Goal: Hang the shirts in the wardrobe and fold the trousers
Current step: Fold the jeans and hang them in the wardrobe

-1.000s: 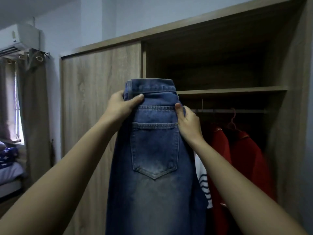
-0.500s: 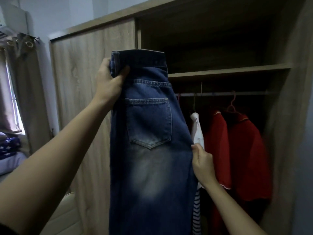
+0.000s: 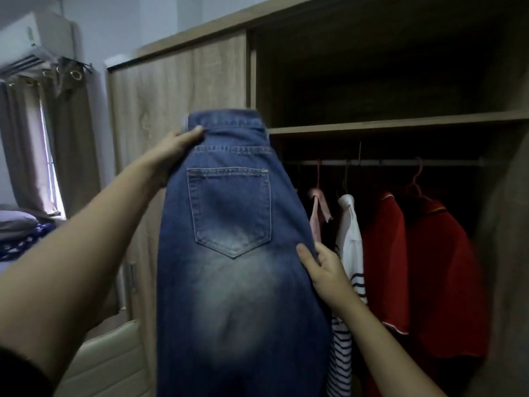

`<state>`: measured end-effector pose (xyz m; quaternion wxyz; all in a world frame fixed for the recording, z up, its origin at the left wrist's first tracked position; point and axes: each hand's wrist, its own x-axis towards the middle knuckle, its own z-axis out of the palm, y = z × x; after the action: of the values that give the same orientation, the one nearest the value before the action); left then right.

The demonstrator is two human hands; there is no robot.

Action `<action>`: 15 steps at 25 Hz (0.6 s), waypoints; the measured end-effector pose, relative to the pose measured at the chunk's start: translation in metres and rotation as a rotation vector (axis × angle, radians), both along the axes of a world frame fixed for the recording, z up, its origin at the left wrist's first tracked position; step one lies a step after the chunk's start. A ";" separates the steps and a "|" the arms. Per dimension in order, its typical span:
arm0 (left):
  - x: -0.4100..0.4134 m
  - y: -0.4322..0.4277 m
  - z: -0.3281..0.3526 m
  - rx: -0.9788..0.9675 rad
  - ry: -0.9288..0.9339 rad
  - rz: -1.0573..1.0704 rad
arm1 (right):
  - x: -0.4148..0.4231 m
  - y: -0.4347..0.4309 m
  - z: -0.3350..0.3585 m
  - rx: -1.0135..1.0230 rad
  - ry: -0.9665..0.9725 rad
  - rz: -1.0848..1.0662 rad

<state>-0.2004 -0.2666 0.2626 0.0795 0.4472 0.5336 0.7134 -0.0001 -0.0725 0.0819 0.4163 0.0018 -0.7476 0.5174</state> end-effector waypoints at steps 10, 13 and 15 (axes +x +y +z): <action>0.044 -0.023 -0.246 -0.312 -0.552 -0.007 | 0.002 0.013 -0.058 -0.175 -0.294 -0.072; 0.045 -0.025 -0.221 -0.268 -0.401 0.005 | 0.019 0.015 -0.057 -0.349 -0.307 -0.052; 0.058 -0.026 -0.219 -0.223 -0.346 -0.063 | 0.030 0.020 -0.049 -0.424 -0.331 -0.050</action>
<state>-0.1421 -0.2928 0.0439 0.2413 0.3229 0.5736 0.7131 0.0303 -0.0526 0.0325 0.2921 -0.1887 -0.6802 0.6453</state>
